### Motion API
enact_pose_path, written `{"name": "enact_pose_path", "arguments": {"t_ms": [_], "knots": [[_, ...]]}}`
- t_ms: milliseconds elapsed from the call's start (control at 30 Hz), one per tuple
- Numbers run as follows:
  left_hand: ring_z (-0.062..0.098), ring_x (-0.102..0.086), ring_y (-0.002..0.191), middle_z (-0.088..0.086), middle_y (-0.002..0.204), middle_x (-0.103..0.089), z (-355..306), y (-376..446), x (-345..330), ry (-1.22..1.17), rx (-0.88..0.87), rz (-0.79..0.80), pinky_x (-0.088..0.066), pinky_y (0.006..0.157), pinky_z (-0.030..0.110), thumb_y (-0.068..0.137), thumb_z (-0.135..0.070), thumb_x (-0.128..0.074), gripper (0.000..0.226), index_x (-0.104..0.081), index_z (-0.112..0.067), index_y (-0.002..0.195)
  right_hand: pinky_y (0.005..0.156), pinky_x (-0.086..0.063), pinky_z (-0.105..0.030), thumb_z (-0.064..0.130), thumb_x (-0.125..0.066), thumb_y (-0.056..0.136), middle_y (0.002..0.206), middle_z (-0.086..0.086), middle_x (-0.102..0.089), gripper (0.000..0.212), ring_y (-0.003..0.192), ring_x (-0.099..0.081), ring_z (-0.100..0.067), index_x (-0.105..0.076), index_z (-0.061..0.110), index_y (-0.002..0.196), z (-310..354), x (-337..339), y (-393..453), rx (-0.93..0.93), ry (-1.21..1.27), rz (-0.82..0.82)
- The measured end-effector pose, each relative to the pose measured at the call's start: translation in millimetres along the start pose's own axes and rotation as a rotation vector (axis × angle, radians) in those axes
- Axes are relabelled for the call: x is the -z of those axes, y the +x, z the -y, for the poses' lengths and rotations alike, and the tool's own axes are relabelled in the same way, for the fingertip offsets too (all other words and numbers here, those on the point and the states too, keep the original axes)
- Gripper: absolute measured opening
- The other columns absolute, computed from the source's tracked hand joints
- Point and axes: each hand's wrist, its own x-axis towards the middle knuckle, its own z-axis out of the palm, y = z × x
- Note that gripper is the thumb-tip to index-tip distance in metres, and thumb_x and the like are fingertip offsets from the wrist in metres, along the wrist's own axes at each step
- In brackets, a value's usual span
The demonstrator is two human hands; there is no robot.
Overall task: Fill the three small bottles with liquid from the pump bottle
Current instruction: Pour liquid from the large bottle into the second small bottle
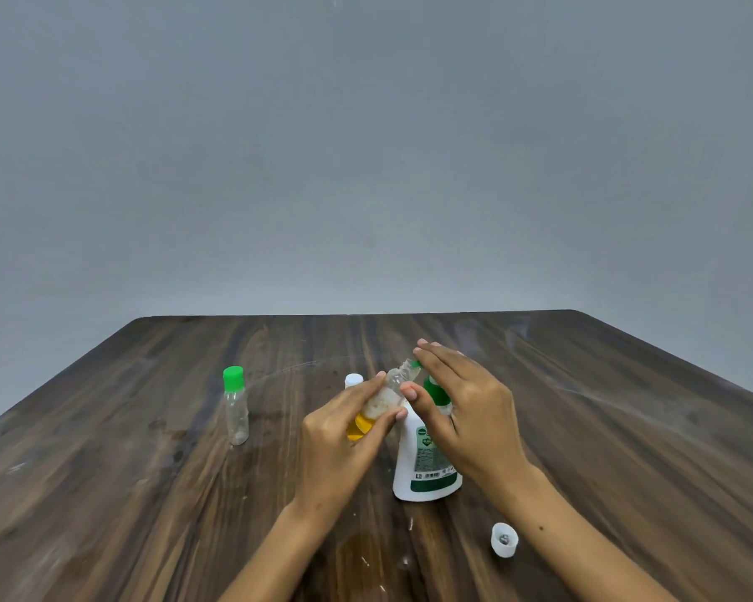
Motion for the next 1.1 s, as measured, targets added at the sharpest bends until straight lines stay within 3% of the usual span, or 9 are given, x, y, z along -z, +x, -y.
{"name": "enact_pose_path", "arguments": {"t_ms": [200, 333, 500, 667, 867, 1100], "knots": [[-0.001, -0.066, 0.103, -0.004, 0.111, -0.07, 0.7, -1.7, -0.1, -0.005, 0.009, 0.004, -0.051, 0.085, 0.011, 0.082, -0.037, -0.07, 0.047, -0.07, -0.004, 0.115, 0.09, -0.043, -0.025, 0.065, -0.026, 0.095, 0.12, -0.003, -0.066, 0.073, 0.109, -0.062, -0.017, -0.069, 0.01, 0.114, -2.1, 5.6, 2.9, 0.008, -0.018, -0.013], [0.0, -0.066, 0.103, -0.001, 0.11, -0.072, 1.6, -2.1, -0.7, -0.002, 0.02, 0.012, -0.051, 0.086, 0.011, 0.08, -0.033, -0.077, 0.046, -0.071, -0.003, 0.115, 0.092, -0.044, -0.028, 0.064, -0.026, 0.095, 0.116, -0.005, -0.068, 0.072, 0.106, -0.064, -0.017, -0.071, 0.009, 0.111, -2.4, 6.2, 5.1, 0.027, -0.046, -0.023], [-0.009, -0.061, 0.107, -0.004, 0.111, -0.069, -0.9, -0.9, -0.4, -0.001, -0.001, 0.009, -0.047, 0.086, 0.007, 0.082, -0.037, -0.074, 0.048, -0.07, -0.003, 0.116, 0.087, -0.043, -0.02, 0.064, -0.028, 0.095, 0.113, -0.002, -0.069, 0.07, 0.103, -0.065, -0.015, -0.072, 0.01, 0.107, 0.2, 0.4, 0.0, 0.002, -0.012, -0.023], [0.002, -0.066, 0.102, 0.002, 0.108, -0.073, 2.1, -1.8, -1.2, 0.014, 0.006, 0.006, -0.05, 0.084, 0.009, 0.079, -0.03, -0.078, 0.045, -0.071, -0.001, 0.113, 0.08, -0.044, -0.018, 0.064, -0.026, 0.095, 0.111, 0.0, -0.07, 0.07, 0.1, -0.065, -0.014, -0.072, 0.012, 0.107, 0.9, 2.0, 8.8, -0.02, 0.03, -0.014], [-0.003, -0.064, 0.103, -0.006, 0.11, -0.069, 0.1, -1.2, 0.5, 0.0, -0.011, -0.004, -0.05, 0.085, 0.009, 0.082, -0.034, -0.07, 0.046, -0.07, -0.002, 0.114, 0.079, -0.044, -0.015, 0.064, -0.027, 0.095, 0.109, 0.001, -0.069, 0.071, 0.096, -0.065, -0.012, -0.071, 0.01, 0.108, 1.5, -3.6, -2.9, -0.046, 0.036, -0.02], [0.001, -0.068, 0.099, 0.0, 0.106, -0.074, 4.1, -3.6, -0.3, 0.018, 0.006, -0.016, -0.053, 0.083, 0.013, 0.076, -0.022, -0.08, 0.041, -0.072, -0.002, 0.111, 0.075, -0.044, -0.017, 0.062, -0.028, 0.095, 0.107, 0.0, -0.07, 0.068, 0.095, -0.065, -0.014, -0.071, 0.011, 0.106, 1.2, 0.3, 3.7, -0.013, 0.02, -0.03]]}}
